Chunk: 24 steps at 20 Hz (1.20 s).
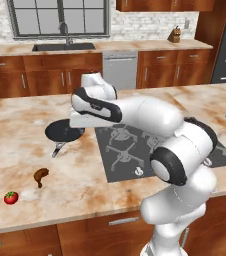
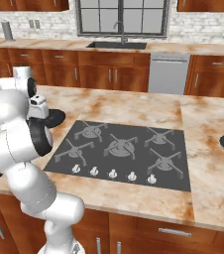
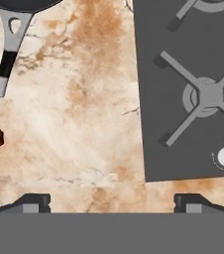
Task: Place both pans onto different burners. Then place the tomato and the chicken drumstick on different pans.
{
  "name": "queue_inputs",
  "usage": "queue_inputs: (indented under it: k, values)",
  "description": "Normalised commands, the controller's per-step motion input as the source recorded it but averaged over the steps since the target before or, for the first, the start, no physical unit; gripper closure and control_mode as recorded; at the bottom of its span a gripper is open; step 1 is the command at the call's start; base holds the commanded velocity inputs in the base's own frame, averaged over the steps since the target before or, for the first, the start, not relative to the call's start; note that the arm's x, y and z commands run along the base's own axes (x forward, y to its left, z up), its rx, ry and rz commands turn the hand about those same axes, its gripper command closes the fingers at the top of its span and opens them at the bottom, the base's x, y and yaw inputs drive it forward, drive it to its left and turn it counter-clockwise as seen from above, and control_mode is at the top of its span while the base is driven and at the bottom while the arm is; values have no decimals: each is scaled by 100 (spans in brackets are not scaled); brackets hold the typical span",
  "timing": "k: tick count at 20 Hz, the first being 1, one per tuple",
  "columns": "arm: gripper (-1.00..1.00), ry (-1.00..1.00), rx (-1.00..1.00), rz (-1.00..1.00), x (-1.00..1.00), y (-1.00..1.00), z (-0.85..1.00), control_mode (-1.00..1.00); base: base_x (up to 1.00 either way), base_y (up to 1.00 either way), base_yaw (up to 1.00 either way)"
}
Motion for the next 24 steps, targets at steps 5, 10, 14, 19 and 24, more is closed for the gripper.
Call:
queue_inputs:
  k: [5,10,14,19,24]
  values:
    - [-100,-3,1,-1,25,41,-22,-100,0,0,0]
    - [-100,-4,0,-6,22,33,-21,-100,0,0,0]
    - [-100,-6,0,-19,20,43,-29,-100,0,0,0]
    - [-100,-1,0,-21,32,56,-21,-100,0,0,0]
    - [-100,2,0,-5,42,17,-2,-100,0,0,0]
